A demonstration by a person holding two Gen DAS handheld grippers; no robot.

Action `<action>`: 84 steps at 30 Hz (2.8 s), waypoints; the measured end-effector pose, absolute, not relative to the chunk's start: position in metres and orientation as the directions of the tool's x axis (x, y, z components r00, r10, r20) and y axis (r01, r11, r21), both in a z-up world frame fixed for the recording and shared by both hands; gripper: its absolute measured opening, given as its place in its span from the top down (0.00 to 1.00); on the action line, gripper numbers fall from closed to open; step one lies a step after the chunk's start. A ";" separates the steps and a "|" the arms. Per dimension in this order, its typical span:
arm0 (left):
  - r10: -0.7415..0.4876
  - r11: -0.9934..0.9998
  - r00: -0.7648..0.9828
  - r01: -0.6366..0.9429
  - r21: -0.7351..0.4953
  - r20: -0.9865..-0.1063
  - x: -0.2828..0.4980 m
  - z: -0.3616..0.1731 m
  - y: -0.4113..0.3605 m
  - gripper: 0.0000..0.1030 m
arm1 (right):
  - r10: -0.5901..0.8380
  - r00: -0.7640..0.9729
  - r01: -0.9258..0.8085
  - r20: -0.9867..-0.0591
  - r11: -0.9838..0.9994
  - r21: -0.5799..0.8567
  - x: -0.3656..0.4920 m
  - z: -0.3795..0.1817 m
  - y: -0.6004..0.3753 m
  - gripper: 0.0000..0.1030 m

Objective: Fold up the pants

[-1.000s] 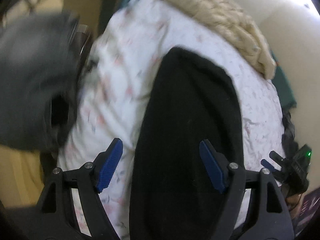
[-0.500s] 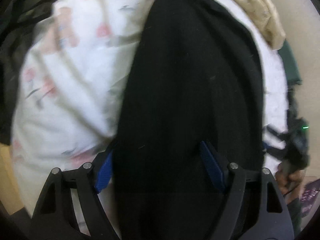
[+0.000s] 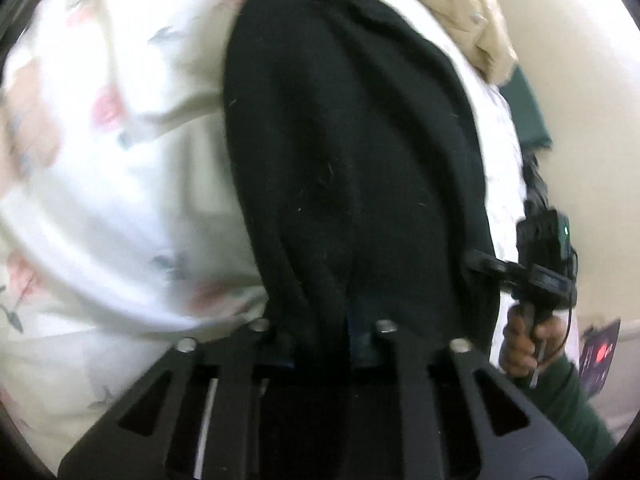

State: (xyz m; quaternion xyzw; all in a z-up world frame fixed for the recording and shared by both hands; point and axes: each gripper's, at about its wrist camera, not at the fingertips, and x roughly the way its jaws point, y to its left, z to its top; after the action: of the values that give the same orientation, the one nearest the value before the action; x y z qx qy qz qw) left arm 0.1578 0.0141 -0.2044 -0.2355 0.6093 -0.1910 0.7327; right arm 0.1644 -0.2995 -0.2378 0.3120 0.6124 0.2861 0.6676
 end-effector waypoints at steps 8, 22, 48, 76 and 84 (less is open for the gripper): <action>-0.641 0.759 0.289 0.101 -0.643 -0.711 0.148 -0.126 0.012 0.91 | 0.763 0.217 -0.127 -0.609 0.641 0.757 0.146 -0.160 -0.316 0.89; -0.654 0.749 0.545 0.371 -0.549 -0.525 0.230 0.058 0.023 0.91 | 0.732 0.477 -0.392 -0.486 0.672 0.628 0.209 0.047 -0.324 0.90; -0.398 0.800 0.099 0.525 -0.292 -0.912 0.055 -0.137 0.023 0.64 | 0.618 0.176 -0.161 -0.766 0.786 0.597 0.010 -0.153 -0.290 0.85; -0.346 0.936 0.379 0.075 -0.344 -0.858 0.129 -0.135 0.048 0.97 | 0.506 0.375 0.029 -0.777 0.832 0.555 0.074 -0.150 -0.333 0.98; -0.369 0.916 0.322 -0.035 -0.400 -0.872 0.127 -0.129 0.057 0.30 | 0.492 0.375 0.054 -0.786 0.835 0.548 0.086 -0.124 -0.346 0.62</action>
State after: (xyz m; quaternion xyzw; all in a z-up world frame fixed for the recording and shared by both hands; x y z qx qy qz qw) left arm 0.1268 0.0572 -0.1292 -0.1762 0.5726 -0.1053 0.7937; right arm 0.0856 -0.3461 -0.1237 0.2520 0.5417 0.1384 0.7899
